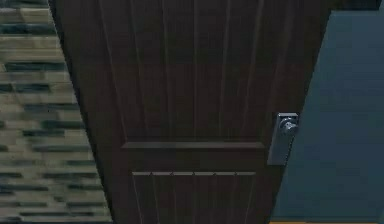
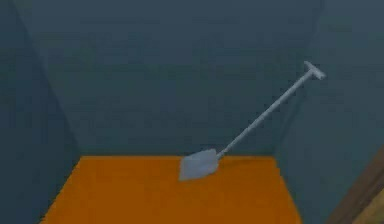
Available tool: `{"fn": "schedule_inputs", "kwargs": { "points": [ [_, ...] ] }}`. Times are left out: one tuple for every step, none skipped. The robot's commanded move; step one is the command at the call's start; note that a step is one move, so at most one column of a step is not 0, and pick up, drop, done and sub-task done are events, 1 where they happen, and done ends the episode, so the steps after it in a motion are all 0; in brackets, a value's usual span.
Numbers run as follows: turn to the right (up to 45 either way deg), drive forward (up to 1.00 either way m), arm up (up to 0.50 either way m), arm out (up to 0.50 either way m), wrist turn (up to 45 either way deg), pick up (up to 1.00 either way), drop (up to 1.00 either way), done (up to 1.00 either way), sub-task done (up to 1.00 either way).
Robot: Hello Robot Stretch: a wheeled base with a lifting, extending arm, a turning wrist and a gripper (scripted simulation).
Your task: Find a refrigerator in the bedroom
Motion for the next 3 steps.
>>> {"fn": "schedule_inputs", "kwargs": {
  "points": [
    [-42.0,0.00,0.00,0.00,0.0,0.00,0.00,0.00,0.00],
    [0.0,0.40,0.00,0.00,0.0,0.00,0.00,0.00,0.00],
    [-45.0,0.00,0.00,0.00,0.0,0.00,0.00,0.00,0.00]
  ]
}}
